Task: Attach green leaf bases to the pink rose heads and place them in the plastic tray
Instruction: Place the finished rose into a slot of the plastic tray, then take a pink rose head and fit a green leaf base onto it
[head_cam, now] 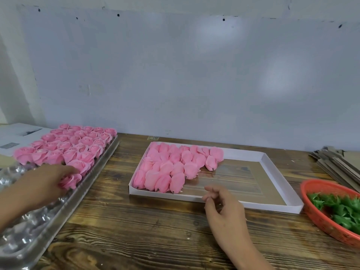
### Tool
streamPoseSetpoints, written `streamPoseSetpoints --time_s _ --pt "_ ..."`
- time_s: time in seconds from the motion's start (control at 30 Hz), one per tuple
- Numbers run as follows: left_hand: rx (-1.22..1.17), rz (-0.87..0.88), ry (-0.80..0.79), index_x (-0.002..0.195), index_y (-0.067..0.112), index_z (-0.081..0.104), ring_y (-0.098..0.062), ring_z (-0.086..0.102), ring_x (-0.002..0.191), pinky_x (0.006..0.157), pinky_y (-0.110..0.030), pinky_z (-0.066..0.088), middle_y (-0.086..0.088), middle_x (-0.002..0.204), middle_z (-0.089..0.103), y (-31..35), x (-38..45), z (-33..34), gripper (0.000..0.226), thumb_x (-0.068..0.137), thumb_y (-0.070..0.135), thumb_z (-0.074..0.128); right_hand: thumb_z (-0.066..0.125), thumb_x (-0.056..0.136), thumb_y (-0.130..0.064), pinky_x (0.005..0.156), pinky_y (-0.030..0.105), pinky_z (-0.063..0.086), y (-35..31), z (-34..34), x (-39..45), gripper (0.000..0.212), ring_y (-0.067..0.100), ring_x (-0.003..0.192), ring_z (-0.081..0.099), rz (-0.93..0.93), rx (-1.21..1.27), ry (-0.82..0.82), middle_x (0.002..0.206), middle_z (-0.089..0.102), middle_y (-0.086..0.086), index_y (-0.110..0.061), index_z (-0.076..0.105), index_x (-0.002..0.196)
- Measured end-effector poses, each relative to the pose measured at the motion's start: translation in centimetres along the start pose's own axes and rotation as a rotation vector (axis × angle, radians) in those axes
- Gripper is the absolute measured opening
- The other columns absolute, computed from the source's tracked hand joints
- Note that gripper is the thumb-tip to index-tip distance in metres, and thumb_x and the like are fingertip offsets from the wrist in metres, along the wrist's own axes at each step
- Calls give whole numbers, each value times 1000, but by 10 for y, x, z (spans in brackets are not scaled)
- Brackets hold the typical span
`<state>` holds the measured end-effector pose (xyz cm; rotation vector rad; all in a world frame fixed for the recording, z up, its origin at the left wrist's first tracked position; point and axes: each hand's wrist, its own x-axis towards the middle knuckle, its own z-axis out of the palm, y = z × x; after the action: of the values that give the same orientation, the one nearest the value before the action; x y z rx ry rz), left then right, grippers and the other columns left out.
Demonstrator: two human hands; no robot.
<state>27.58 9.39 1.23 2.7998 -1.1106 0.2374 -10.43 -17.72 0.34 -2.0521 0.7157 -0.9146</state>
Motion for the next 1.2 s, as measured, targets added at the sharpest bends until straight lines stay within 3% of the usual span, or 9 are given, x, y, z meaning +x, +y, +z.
streamPoseSetpoints --time_s 0.13,0.23,0.3,0.43,0.57,0.73,0.93,1.0,1.2 --pt "69 -23 -8 130 31 64 -15 64 95 80 -40 59 10 110 68 30 -21 -27 69 66 13 82 60 90 -5 72 2 42 0 0 0 40 -4 85 63 -10 -8 2 89 66 -30 -45 57 97" --pt "57 -76 184 123 19 71 -31 66 101 86 -51 55 -6 116 71 62 -33 -46 52 73 11 79 60 91 -7 71 2 42 -1 -1 0 40 -5 85 63 -9 -20 -3 89 65 -32 -46 56 97" --pt "-77 12 257 115 19 74 -28 67 99 83 -45 55 -4 109 73 101 -45 -54 34 81 16 77 60 91 -8 71 2 42 -1 -1 0 39 -6 84 62 0 -35 -11 88 66 -31 -47 55 96" --pt "-413 282 107 118 36 68 4 55 104 95 -23 45 25 109 61 189 -66 -37 25 93 31 67 60 90 -10 69 1 40 3 -3 2 36 -10 77 58 10 -80 -15 84 67 -21 -45 56 98" --pt "-483 351 74 124 31 66 2 53 109 102 -22 42 20 119 57 232 -63 3 28 97 35 62 58 93 -16 69 5 41 9 -3 5 28 -10 82 56 35 -189 -49 97 62 -23 -35 58 114" --pt "-450 256 199 126 30 63 -6 56 112 100 -26 41 15 120 62 236 -54 20 29 97 33 62 56 93 -21 81 21 48 15 -1 9 24 2 92 60 53 -265 -35 99 62 -19 -28 62 116" --pt "-358 264 138 106 32 69 -7 51 107 98 -25 25 18 105 62 229 -51 35 16 101 30 54 60 90 -26 80 26 44 7 -5 10 13 6 96 52 -73 -369 115 95 61 -15 -27 66 101" --pt "-365 300 130 103 31 68 -6 48 101 97 -26 29 19 100 59 230 -52 37 15 101 27 54 59 90 -35 74 26 45 -1 -1 14 4 5 91 53 -74 -382 70 89 60 -18 -32 61 89" --pt "-389 325 126 102 32 69 -4 47 98 89 -23 26 20 97 57 230 -52 37 15 100 26 55 60 86 -45 55 29 42 -22 36 48 35 9 56 54 168 -290 -208 57 56 -7 -23 54 59"
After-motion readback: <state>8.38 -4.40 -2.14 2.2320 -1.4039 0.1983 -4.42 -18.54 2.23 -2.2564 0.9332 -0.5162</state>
